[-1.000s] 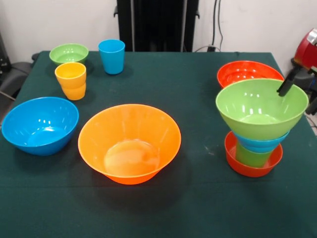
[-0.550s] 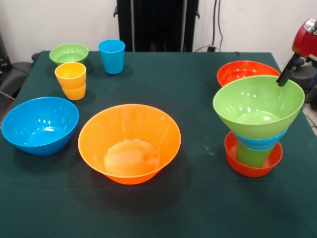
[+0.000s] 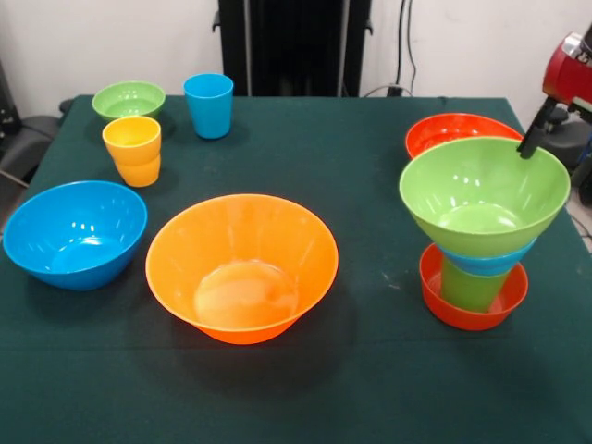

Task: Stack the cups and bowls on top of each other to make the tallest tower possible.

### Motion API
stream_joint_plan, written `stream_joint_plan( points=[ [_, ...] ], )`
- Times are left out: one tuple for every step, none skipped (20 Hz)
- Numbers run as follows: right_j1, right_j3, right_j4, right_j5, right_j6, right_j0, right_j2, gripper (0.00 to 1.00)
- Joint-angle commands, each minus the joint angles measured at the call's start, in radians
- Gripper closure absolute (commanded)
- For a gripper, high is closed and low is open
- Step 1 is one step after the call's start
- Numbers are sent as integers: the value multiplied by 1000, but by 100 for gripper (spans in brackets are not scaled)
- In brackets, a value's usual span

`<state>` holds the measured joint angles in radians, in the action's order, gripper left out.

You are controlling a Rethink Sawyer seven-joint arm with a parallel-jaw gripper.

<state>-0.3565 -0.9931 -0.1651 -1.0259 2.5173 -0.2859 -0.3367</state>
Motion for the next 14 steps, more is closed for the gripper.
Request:
stream_joint_plan(
  points=[
    [34,-115,49,82,-116,7,166,0],
    [40,-111,47,92,-119,11,176,0],
    [46,-104,47,94,-119,14,180,0],
    [52,-99,45,99,-120,17,190,0],
    [53,-97,44,100,-120,19,195,0],
    [55,-93,40,98,-118,21,203,0],
    [57,-88,41,94,-115,21,206,0],
    [57,-85,40,90,-111,21,211,0],
    [54,-86,41,88,-110,22,213,0],
    [52,-85,42,83,-110,22,215,0],
    [49,-89,43,81,-109,23,216,0],
    [44,-93,45,79,-106,23,215,0],
    [39,-99,47,77,-106,22,216,0],
    [34,-104,49,75,-105,22,217,0]
  ],
)
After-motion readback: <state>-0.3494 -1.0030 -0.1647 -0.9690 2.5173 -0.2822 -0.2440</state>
